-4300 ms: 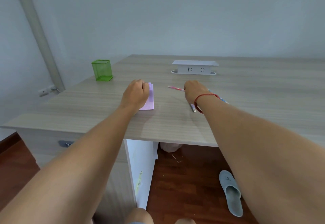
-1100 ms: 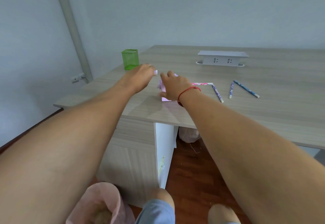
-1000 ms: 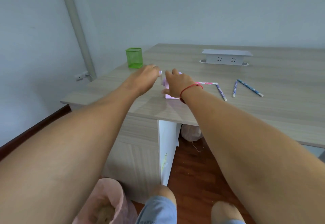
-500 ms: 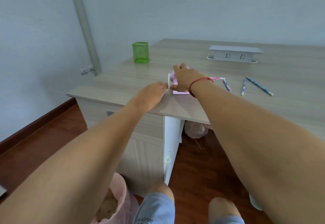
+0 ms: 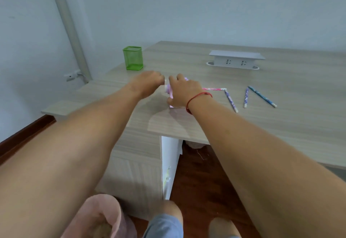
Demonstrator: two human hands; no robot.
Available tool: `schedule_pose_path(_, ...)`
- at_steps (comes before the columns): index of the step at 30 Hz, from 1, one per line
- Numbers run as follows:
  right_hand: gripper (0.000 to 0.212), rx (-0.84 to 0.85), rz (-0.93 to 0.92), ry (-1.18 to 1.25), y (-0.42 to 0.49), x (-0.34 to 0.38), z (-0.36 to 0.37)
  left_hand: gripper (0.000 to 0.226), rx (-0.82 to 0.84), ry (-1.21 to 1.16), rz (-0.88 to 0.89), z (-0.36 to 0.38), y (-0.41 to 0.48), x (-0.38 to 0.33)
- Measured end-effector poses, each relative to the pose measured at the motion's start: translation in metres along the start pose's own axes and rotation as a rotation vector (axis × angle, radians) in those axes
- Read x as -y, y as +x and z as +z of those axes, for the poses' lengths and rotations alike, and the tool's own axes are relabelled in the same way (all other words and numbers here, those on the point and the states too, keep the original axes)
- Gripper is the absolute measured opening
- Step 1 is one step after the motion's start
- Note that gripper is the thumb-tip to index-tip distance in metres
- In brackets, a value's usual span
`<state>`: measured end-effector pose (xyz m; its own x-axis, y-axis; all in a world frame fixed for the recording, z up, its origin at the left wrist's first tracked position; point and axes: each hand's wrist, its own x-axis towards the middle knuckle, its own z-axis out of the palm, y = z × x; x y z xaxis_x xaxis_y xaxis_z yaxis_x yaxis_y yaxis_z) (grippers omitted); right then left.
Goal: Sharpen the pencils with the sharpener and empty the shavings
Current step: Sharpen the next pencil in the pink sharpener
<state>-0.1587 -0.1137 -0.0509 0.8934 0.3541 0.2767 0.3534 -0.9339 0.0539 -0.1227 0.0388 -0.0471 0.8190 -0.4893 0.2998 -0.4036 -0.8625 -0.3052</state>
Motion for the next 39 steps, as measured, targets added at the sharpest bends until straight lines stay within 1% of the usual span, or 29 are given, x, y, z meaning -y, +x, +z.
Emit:
schedule_pose_path(2, 0.053, 0.007, 0.007, -0.015, 0.002, 0.001, -0.001, 0.022, -0.089, -0.014, 0.017, -0.005, 0.003, 0.005)
schedule_pose_path(4, 0.052, 0.014, 0.017, -0.022, 0.005, 0.001, -0.001, 0.018, -0.150, -0.057, 0.022, -0.009, -0.001, 0.006)
schedule_pose_path(7, 0.055, 0.035, 0.017, -0.019, 0.005, 0.001, -0.001, 0.017, -0.233, -0.124, 0.021, -0.008, -0.016, -0.001)
schedule_pose_path(10, 0.061, 0.041, 0.012, -0.009, 0.004, 0.000, -0.001, 0.019, -0.279, -0.171, 0.016, -0.004, -0.031, -0.009)
schedule_pose_path(13, 0.059, 0.046, -0.006, -0.008, 0.005, 0.000, -0.001, 0.016, -0.306, -0.216, -0.002, -0.002, -0.040, -0.016)
schedule_pose_path(17, 0.055, 0.045, -0.003, 0.003, 0.006, -0.002, -0.001, 0.019, -0.260, -0.282, 0.005, -0.001, -0.047, -0.021)
schedule_pose_path(21, 0.053, 0.054, -0.003, 0.025, 0.006, -0.002, -0.003, 0.026, -0.129, -0.342, -0.064, 0.012, -0.059, -0.034)
schedule_pose_path(24, 0.055, 0.038, -0.005, 0.015, 0.006, -0.003, -0.002, 0.028, -0.011, -0.308, -0.094, 0.029, -0.057, -0.038)
schedule_pose_path(29, 0.062, -0.007, -0.034, 0.004, 0.006, -0.006, 0.002, 0.032, 0.148, -0.242, -0.045, 0.033, -0.030, -0.023)
schedule_pose_path(32, 0.062, -0.025, -0.062, 0.000, 0.008, -0.008, 0.006, 0.027, 0.145, -0.147, -0.022, 0.031, -0.012, -0.009)
schedule_pose_path(35, 0.062, -0.015, -0.037, 0.018, 0.009, -0.011, 0.005, 0.021, 0.117, -0.007, -0.003, 0.011, 0.006, 0.000)
schedule_pose_path(39, 0.052, -0.032, -0.029, 0.011, 0.008, -0.008, 0.002, 0.026, 0.011, -0.004, -0.020, 0.006, 0.006, 0.003)
